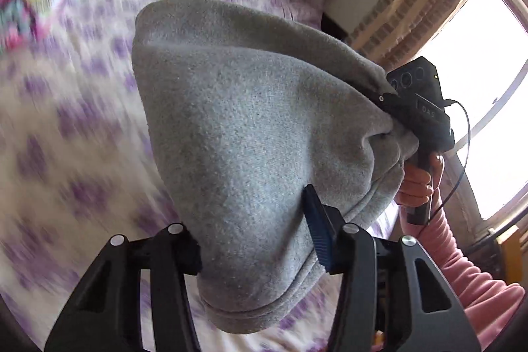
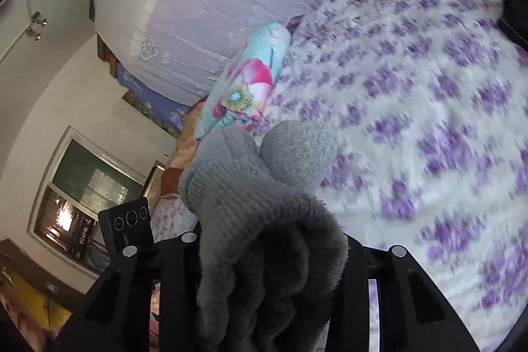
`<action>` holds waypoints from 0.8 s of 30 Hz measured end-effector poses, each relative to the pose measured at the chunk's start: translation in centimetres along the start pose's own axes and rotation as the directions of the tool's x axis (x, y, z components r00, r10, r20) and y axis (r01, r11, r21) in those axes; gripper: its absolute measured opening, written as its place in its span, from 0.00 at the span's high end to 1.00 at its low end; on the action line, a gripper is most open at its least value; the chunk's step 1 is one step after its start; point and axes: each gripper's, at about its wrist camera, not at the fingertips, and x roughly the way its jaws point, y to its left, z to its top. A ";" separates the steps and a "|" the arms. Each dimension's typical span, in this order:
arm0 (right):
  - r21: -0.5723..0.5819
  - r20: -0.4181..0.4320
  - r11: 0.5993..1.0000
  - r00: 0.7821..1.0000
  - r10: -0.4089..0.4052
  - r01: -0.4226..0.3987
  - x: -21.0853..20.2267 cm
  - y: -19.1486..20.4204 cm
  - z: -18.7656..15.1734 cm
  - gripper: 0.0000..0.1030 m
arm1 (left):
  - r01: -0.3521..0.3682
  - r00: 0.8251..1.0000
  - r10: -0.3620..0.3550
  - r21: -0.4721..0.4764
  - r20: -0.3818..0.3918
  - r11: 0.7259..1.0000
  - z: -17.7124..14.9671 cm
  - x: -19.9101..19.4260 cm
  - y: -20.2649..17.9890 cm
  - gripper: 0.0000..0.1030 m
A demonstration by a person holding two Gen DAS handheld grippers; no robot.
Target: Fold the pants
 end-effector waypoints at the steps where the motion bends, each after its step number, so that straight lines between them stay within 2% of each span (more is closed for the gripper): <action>1: -0.005 0.001 1.000 1.000 0.015 -0.015 1.1 0.1 2.0 0.61 | -0.027 0.999 0.026 0.011 0.026 1.000 1.5 -0.7 0.5 0.53; 4: -0.048 0.004 0.999 1.000 0.013 -0.013 5.9 -0.2 8.0 0.61 | -0.113 0.991 0.112 0.017 0.080 0.993 6.0 -1.3 3.4 0.50; 6: -0.062 0.006 0.998 1.000 0.000 0.001 9.1 -1.3 11.0 0.61 | -0.182 0.978 0.180 0.012 0.103 0.983 8.7 -0.3 6.5 0.48; 8: -0.091 -0.003 0.996 1.000 -0.024 0.024 12.8 -3.5 13.2 0.60 | -0.211 0.973 0.211 -0.007 0.091 0.977 10.3 2.1 9.9 0.46; 10: -0.070 -0.028 0.995 0.997 -0.074 0.071 16.0 -6.5 13.9 0.57 | -0.203 0.978 0.206 -0.061 0.041 0.977 10.8 5.3 14.1 0.44; 11: -0.055 -0.046 0.991 0.991 -0.127 0.124 17.7 -8.1 14.0 0.54 | -0.204 0.979 0.205 -0.095 0.002 0.974 10.7 7.0 16.2 0.43; 12: -0.030 -0.065 0.981 0.979 -0.195 0.194 19.1 -9.7 13.8 0.43 | -0.204 0.979 0.203 -0.150 -0.026 0.967 10.2 8.6 18.2 0.30; 13: 0.001 -0.055 0.968 0.966 -0.252 0.253 19.8 -11.3 13.4 0.36 | -0.180 0.983 0.181 -0.201 -0.012 0.963 9.6 9.3 19.8 0.20; 14: 0.031 -0.020 0.975 0.976 -0.218 0.219 19.4 -12.0 13.0 0.35 | -0.118 0.991 0.128 -0.227 0.029 0.967 9.3 8.9 20.4 0.20; 15: 0.056 -0.004 0.979 0.981 -0.195 0.195 18.8 -12.1 12.8 0.32 | -0.125 0.991 0.132 -0.220 0.017 0.968 9.5 8.4 20.0 0.21; 16: 0.075 0.003 0.975 0.978 -0.211 0.210 17.8 -11.5 12.6 0.28 | -0.157 0.987 0.162 -0.197 0.010 0.968 9.8 7.6 19.3 0.20; 18: 0.085 0.027 0.969 0.972 -0.235 0.232 15.7 -9.6 11.7 0.27 | -0.249 0.962 0.262 -0.137 0.083 0.959 10.1 4.6 17.3 0.13; 20: 0.028 0.087 0.963 0.959 -0.268 0.267 12.8 -5.9 10.2 0.21 | -0.339 0.919 0.352 -0.102 0.178 0.935 10.1 1.1 14.8 0.04; 22: -0.076 0.189 0.936 0.927 -0.324 0.343 9.8 -0.9 7.5 0.10 | -0.441 0.863 0.452 -0.100 0.224 0.892 9.9 -1.5 12.3 0.04; 24: -0.163 0.283 0.880 0.875 -0.392 0.447 7.9 3.6 4.1 0.06 | -0.491 0.832 0.504 -0.115 0.232 0.863 9.2 -3.1 10.2 0.04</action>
